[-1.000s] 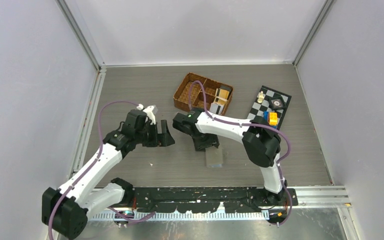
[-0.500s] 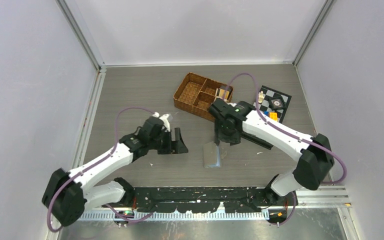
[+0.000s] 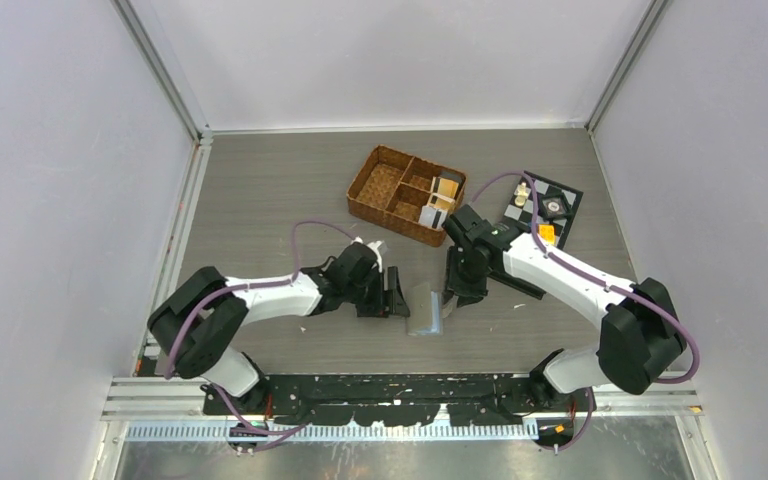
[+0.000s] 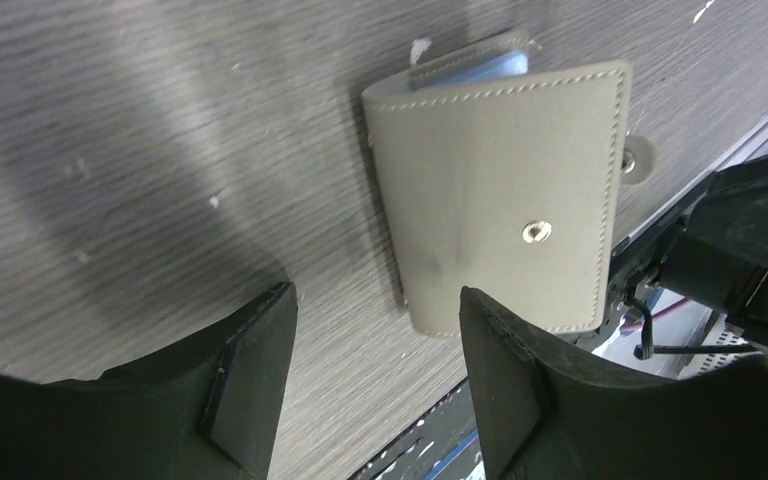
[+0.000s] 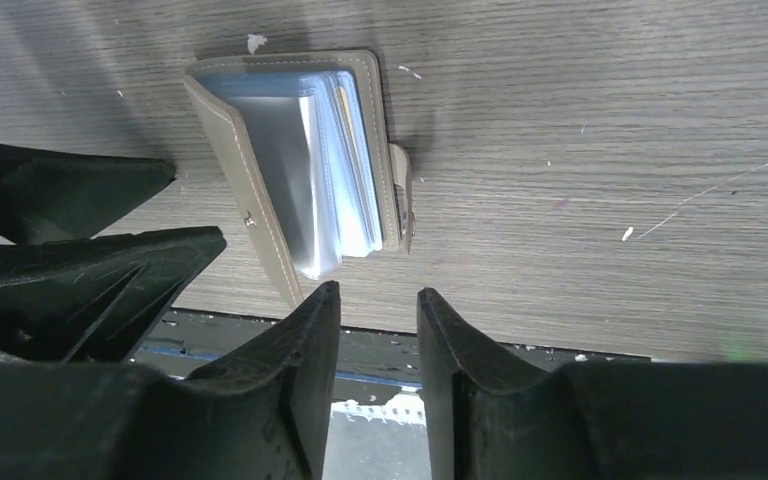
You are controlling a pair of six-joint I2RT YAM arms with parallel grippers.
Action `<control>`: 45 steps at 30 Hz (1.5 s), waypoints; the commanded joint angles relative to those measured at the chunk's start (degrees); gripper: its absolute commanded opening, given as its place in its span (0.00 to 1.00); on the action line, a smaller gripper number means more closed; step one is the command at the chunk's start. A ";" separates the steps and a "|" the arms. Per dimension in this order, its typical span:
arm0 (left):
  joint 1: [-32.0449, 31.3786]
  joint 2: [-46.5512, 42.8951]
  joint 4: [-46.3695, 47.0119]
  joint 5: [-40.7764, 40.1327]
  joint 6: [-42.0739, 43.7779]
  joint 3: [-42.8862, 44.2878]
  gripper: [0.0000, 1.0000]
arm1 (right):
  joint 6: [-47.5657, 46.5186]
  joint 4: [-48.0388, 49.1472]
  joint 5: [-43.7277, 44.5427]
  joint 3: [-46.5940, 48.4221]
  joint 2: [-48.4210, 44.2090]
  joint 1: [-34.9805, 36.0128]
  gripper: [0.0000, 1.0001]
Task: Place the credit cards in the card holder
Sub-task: Close the card holder at the center of the board.
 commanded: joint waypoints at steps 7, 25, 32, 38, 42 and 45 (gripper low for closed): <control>-1.84 7.21 3.92 -2.57 1.28 4.44 0.58 | -0.92 2.76 0.92 -2.02 1.57 -1.15 0.31; -5.48 12.78 -6.21 -8.93 5.95 9.25 0.37 | -0.67 6.34 -0.15 -4.60 2.90 -1.82 0.14; -6.96 14.95 -9.86 -11.51 7.49 11.18 0.34 | -0.74 3.64 1.07 -3.88 2.04 -1.87 0.18; -7.62 15.97 -12.01 -13.21 8.09 12.35 0.33 | -0.58 2.16 1.32 -3.04 0.87 -1.81 0.20; -7.79 16.52 -12.21 -13.26 8.10 12.65 0.33 | -0.35 1.66 1.37 -2.68 0.04 -1.81 0.21; -7.88 16.76 -12.30 -13.27 8.09 12.67 0.33 | -0.14 1.25 1.20 -2.46 -0.48 -1.78 0.21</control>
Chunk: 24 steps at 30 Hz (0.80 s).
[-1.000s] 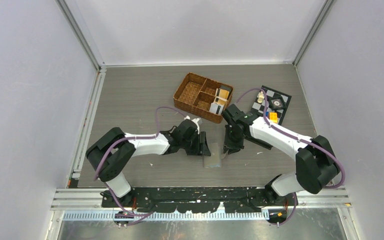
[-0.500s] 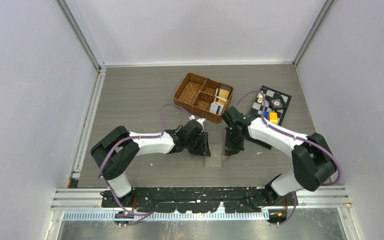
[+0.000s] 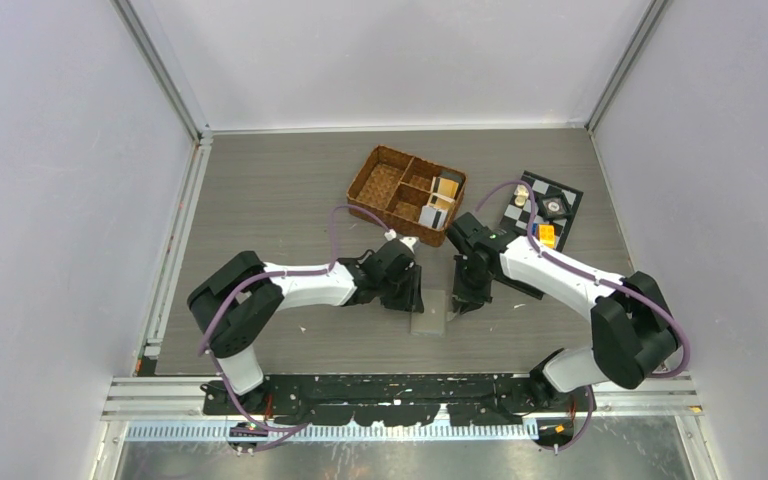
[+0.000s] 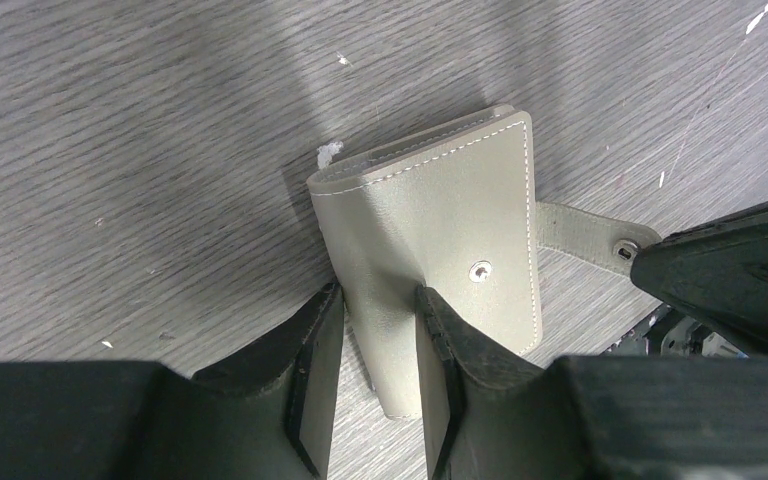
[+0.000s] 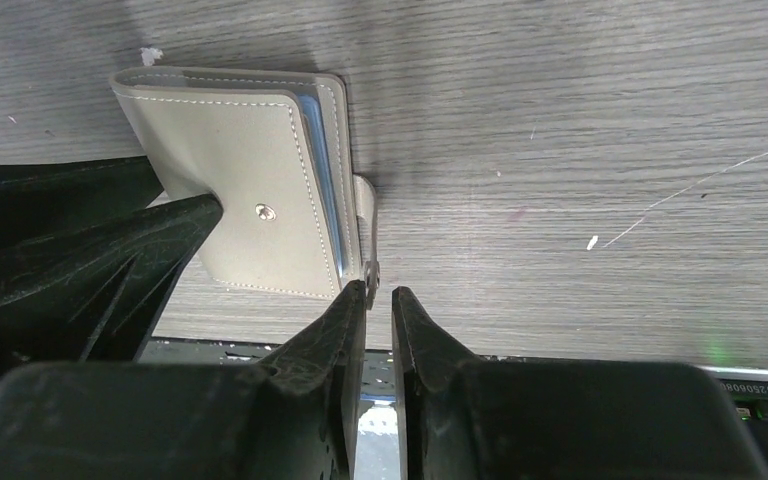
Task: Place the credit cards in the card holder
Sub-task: Close the card holder at the center of the board.
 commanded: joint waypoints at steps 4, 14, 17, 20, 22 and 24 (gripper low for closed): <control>-0.73 4.25 -7.75 -4.37 2.28 -1.77 0.33 | 0.46 -1.27 0.21 1.89 -2.41 -0.10 0.21; -0.74 4.09 -8.01 -4.45 2.19 -1.81 0.33 | 0.68 0.82 -0.41 0.26 -1.69 -0.16 0.16; -0.72 4.03 -8.01 -4.60 2.19 -2.03 0.32 | 0.79 1.34 -0.42 -0.10 -1.38 -0.13 0.15; -0.74 3.90 -7.97 -4.50 2.19 -2.04 0.32 | 0.96 1.83 -0.54 -0.51 -1.16 -0.16 0.15; -0.74 3.83 -8.02 -4.51 2.19 -2.11 0.32 | 1.14 2.11 -0.37 -0.65 -1.22 -0.13 0.11; -0.70 3.81 -8.01 -4.59 2.19 -2.12 0.32 | 1.21 2.10 -0.24 -0.59 -1.42 -0.08 0.05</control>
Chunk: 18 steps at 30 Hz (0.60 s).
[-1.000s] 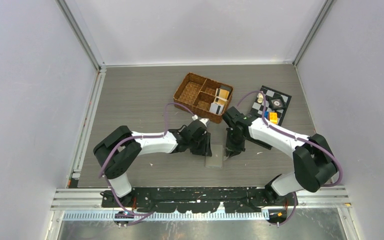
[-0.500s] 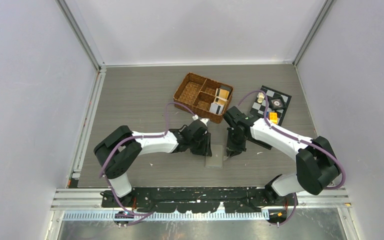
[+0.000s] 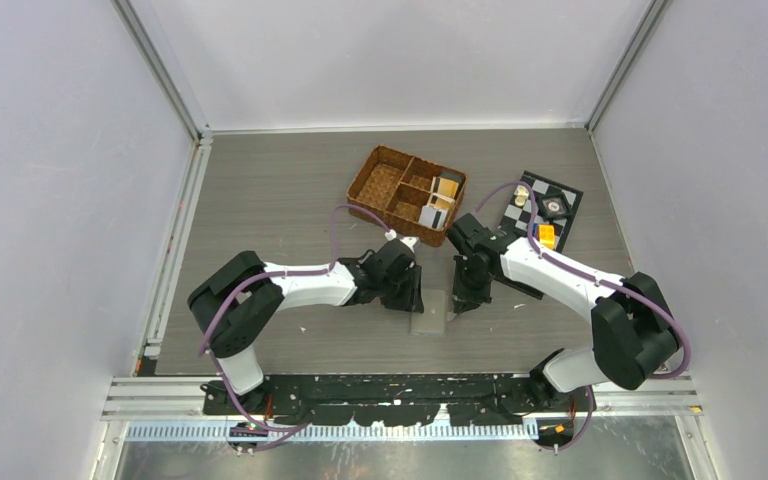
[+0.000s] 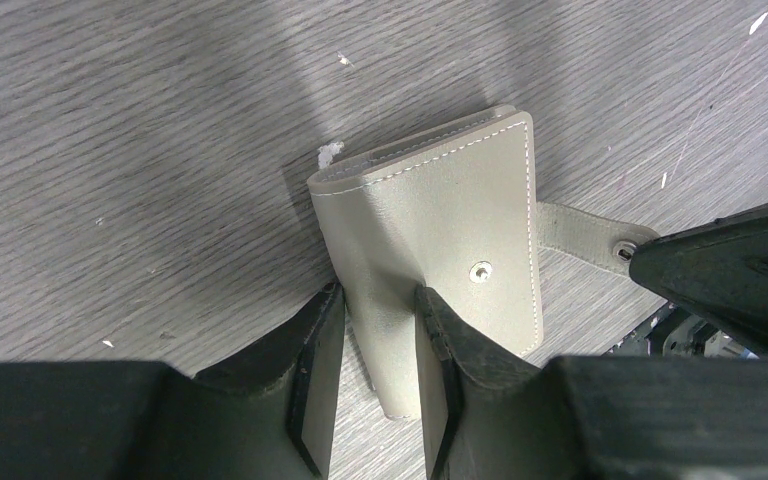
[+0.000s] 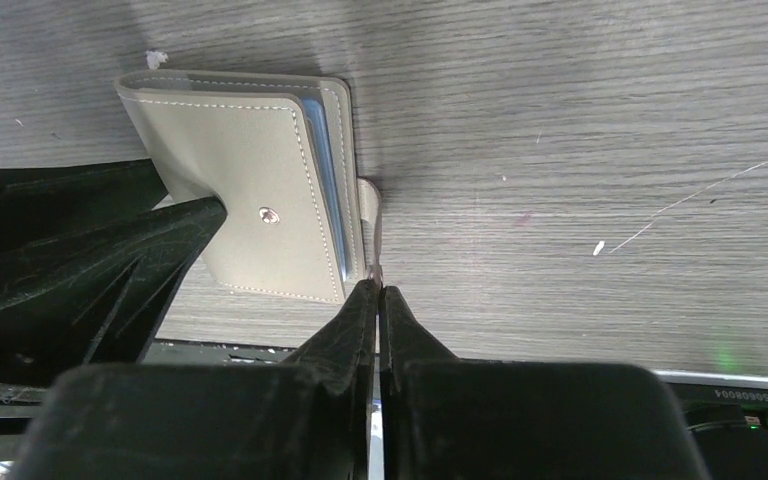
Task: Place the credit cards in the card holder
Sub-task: Close the card holder at the center of the board.
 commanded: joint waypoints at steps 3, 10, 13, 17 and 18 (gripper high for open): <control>-0.58 3.64 -7.53 -4.27 2.17 -2.41 0.32 | 0.96 0.69 -0.02 0.47 -1.07 -0.10 0.01; -0.59 3.81 -7.61 -4.16 2.17 -2.29 0.32 | 0.93 -0.71 0.60 1.31 -1.70 -0.12 0.02; -0.59 3.81 -7.68 -4.04 2.17 -2.21 0.32 | 1.00 0.23 0.11 1.36 -2.72 -0.13 0.00; -0.59 3.74 -7.47 -3.54 2.09 -2.02 0.31 | 0.84 3.16 -2.86 0.99 -1.64 0.32 0.00; -0.59 3.81 -7.35 -3.33 2.01 -2.01 0.31 | 0.83 3.76 -3.20 1.06 -1.00 0.58 0.00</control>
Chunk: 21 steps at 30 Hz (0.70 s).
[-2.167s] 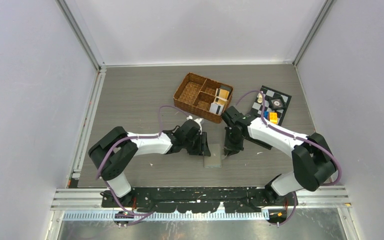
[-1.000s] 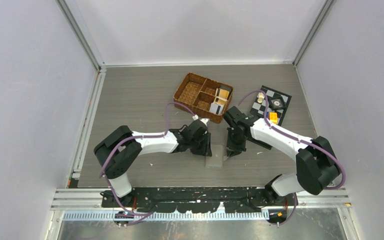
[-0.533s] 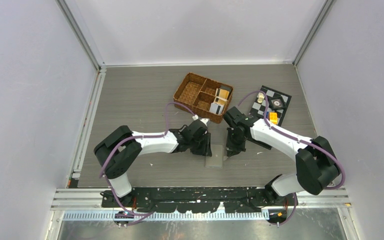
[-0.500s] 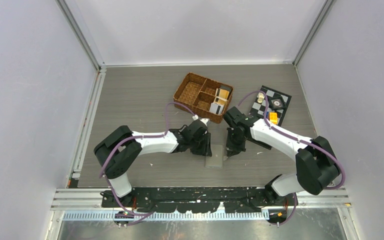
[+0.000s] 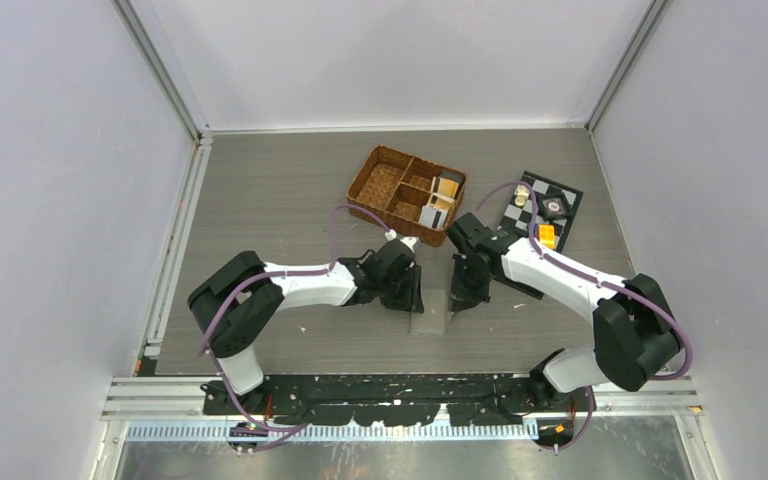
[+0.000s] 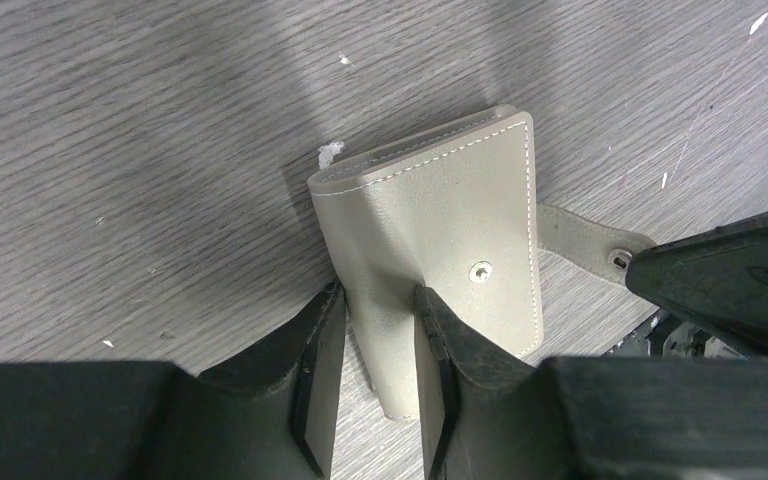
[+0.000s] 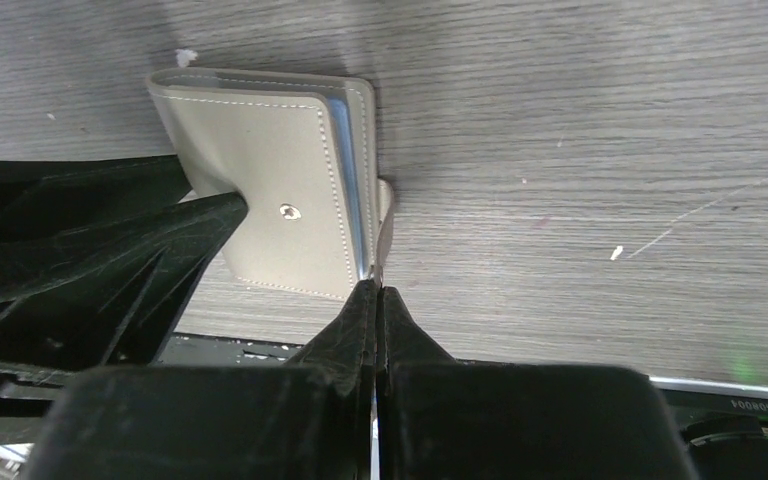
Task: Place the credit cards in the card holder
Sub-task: Close the card holder at the center of the board.
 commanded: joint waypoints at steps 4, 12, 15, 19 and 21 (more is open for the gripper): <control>-0.59 4.06 -6.65 -2.67 1.69 -2.23 0.29 | 0.67 5.33 -3.38 1.13 2.19 1.67 0.01; -0.58 3.92 -4.50 -1.80 0.62 -3.48 0.27 | 0.92 10.13 -5.92 0.33 7.15 2.66 0.00; -0.59 3.90 -3.99 -1.57 0.44 -3.85 0.27 | 1.25 11.66 -6.88 -0.36 8.23 2.69 0.00; -0.59 3.86 -3.95 -1.57 0.42 -4.09 0.26 | 1.60 12.57 -6.76 -1.01 8.04 2.72 0.01; -0.54 3.89 -3.95 -1.61 0.43 -4.20 0.26 | 1.79 12.42 -6.34 -0.91 7.47 2.74 0.00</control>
